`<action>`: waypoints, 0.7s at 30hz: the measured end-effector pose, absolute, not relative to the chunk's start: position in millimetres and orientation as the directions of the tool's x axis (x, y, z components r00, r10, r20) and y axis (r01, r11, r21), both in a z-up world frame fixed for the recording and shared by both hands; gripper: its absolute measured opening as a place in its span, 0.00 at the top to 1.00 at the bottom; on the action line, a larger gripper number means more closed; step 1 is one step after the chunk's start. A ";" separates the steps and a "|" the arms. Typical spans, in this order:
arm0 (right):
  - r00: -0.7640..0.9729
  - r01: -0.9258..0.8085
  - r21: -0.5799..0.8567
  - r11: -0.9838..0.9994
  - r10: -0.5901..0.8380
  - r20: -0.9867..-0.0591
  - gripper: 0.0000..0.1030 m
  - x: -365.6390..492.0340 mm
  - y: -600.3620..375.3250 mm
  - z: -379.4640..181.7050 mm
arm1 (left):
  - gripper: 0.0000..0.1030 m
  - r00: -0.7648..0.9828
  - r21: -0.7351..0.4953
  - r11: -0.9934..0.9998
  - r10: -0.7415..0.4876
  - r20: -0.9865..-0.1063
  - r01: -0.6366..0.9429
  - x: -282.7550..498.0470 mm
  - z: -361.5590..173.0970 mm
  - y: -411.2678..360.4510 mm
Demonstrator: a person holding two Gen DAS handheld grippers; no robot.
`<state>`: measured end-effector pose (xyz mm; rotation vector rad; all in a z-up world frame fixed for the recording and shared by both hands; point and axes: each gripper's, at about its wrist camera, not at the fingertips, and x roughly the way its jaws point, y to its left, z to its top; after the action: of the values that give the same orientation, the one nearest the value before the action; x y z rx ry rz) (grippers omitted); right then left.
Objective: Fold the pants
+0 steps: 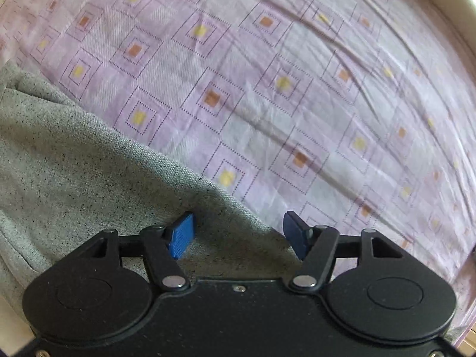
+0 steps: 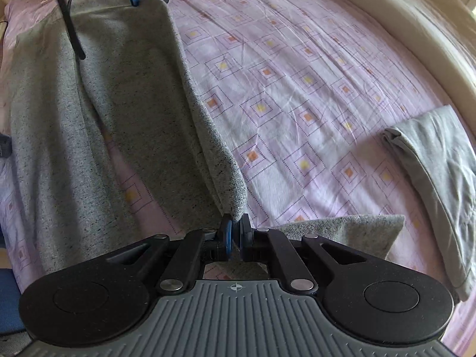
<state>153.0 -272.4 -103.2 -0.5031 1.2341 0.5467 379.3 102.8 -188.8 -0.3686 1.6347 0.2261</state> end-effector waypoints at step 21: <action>0.608 -0.333 -0.225 0.916 0.026 -0.793 0.95 142.8 -270.6 -2.9 | 0.96 0.432 -0.291 0.948 -0.210 -0.877 -0.130 283.6 -17.3 119.4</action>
<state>142.8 -270.6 -2.9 -0.3716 0.8981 0.2129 283.6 119.4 -17.3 -0.3385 1.1295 -0.0512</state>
